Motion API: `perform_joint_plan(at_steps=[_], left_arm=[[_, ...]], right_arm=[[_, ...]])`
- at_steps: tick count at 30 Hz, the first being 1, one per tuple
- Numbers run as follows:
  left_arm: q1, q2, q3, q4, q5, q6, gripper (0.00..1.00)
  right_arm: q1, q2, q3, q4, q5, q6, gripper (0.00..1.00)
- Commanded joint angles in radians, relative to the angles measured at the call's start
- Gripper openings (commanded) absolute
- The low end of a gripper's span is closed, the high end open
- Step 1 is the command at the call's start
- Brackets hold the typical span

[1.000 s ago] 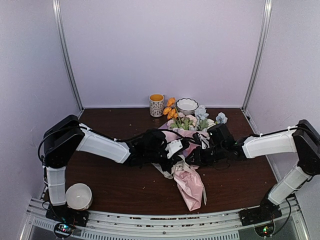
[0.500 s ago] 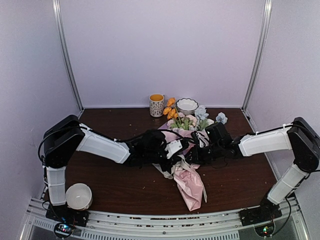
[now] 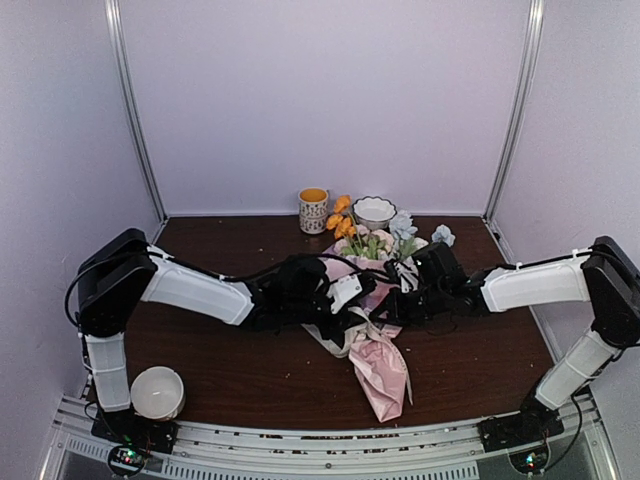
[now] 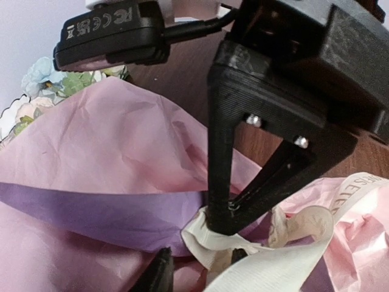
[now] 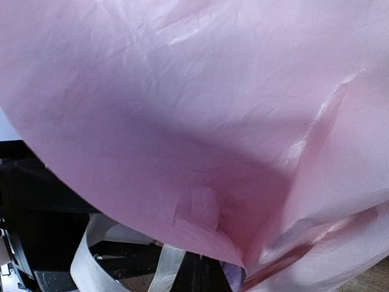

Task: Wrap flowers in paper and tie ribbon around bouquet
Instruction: Tie the half-tied ribbon around the folded bouquet.

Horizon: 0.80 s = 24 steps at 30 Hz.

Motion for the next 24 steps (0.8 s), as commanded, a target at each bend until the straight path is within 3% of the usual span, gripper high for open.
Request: perform_joint_plan(at_steps=[1,12,24], left_arm=[[-0.001,-0.081,-0.014,0.004,0.034,0.030,0.41],[-0.001,-0.171,-0.062,-0.134,0.121,0.063,0.74],[-0.004,-0.333,-0.224,-0.205,0.090,-0.037,0.79]], right_arm=[[0.002,-0.050,0.001,-0.024,0.031,-0.033,0.00],[0.001,-0.101,-0.019,-0.044,0.035,-0.044,0.00],[0.005,-0.095,-0.025,-0.035,0.016,-0.041,0.00]])
